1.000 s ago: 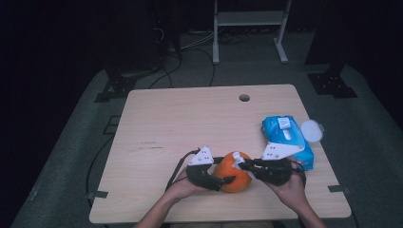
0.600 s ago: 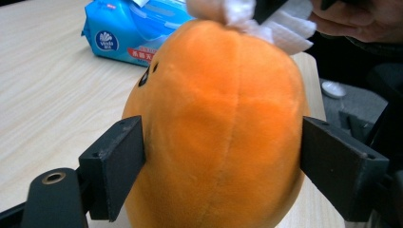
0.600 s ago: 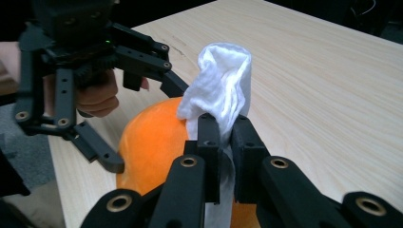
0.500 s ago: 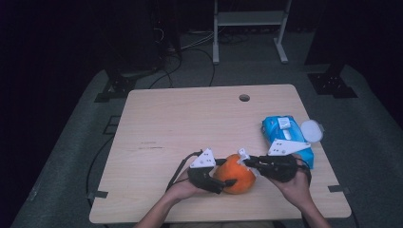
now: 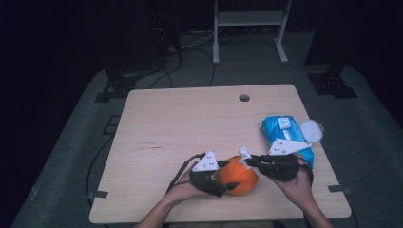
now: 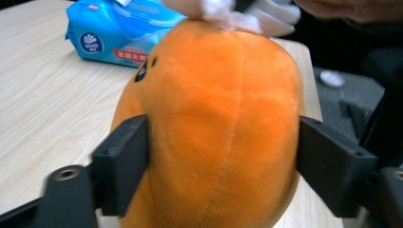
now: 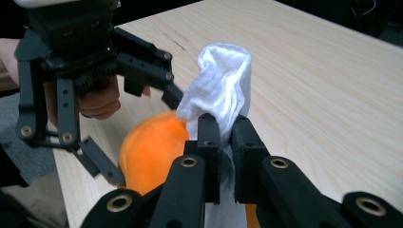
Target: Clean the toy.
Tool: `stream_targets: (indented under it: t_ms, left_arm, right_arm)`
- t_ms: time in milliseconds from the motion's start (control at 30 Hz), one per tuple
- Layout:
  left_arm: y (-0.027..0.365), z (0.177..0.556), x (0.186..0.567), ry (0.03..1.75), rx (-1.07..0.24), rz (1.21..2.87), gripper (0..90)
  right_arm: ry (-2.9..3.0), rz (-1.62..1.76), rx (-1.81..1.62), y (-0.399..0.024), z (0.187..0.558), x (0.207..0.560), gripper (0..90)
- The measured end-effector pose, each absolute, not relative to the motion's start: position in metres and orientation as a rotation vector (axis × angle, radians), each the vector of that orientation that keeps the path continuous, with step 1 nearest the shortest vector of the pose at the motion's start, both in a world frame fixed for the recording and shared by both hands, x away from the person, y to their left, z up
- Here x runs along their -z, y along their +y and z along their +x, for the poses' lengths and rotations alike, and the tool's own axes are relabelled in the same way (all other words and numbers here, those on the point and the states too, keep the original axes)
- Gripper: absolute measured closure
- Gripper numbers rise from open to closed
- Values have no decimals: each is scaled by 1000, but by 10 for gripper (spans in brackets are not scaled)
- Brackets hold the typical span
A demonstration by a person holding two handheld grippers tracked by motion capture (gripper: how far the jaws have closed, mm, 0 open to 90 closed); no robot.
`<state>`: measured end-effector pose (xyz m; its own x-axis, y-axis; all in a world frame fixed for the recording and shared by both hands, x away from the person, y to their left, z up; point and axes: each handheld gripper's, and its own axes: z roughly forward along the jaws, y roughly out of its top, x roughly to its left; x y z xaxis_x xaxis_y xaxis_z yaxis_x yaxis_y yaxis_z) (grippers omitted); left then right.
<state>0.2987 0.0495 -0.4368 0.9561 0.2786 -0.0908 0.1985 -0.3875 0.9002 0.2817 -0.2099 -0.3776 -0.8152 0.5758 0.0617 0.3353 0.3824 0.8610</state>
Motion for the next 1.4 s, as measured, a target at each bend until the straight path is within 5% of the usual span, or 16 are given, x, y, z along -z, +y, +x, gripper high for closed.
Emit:
stream_targets:
  t_ms: [300, 667, 967, 1400]
  left_arm:
    - [44, 287, 439, 284, -148, 2029, 254]
    - [43, 287, 440, 267, -132, 2008, 261]
    - [37, 278, 440, 175, -193, 2053, 262]
    - [42, 291, 438, 327, -142, 2003, 262]
  right_arm:
    - [2513, 665, -1378, -177, 265, 379, 832]
    - [2424, 838, -1407, -213, 284, 379, 831]
    - [2476, 853, -1421, -204, 291, 384, 829]
    - [2466, 859, -1434, -212, 285, 378, 832]
